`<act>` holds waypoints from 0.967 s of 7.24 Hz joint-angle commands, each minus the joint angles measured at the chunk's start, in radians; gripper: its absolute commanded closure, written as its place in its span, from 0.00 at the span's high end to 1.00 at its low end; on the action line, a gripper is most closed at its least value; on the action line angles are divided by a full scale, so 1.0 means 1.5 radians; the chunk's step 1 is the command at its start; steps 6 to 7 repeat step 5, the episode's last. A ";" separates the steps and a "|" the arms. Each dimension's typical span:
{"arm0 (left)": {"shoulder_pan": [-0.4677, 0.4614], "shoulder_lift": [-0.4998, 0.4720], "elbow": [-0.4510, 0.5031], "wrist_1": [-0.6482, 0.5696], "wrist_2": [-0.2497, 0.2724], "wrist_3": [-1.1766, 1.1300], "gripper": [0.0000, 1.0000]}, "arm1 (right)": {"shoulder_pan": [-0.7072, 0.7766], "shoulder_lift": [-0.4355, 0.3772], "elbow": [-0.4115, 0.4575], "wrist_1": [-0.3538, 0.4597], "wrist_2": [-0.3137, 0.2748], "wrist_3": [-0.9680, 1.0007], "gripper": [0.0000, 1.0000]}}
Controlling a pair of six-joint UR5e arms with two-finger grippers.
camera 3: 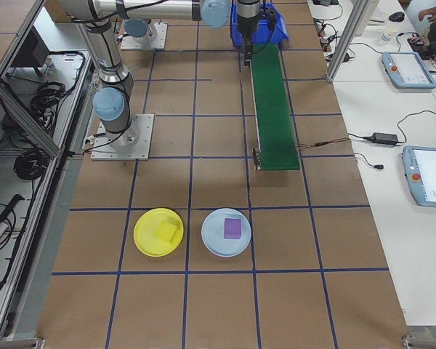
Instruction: Move block left to right into plate
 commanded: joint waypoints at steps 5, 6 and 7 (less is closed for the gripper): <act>-0.057 0.000 -0.002 -0.030 0.005 0.008 1.00 | 0.001 -0.003 0.002 -0.040 0.000 0.039 1.00; -0.057 0.000 -0.002 -0.030 0.005 0.008 1.00 | 0.001 -0.003 0.002 -0.040 0.000 0.039 1.00; -0.057 0.000 -0.002 -0.030 0.005 0.008 1.00 | 0.001 -0.003 0.002 -0.040 0.000 0.039 1.00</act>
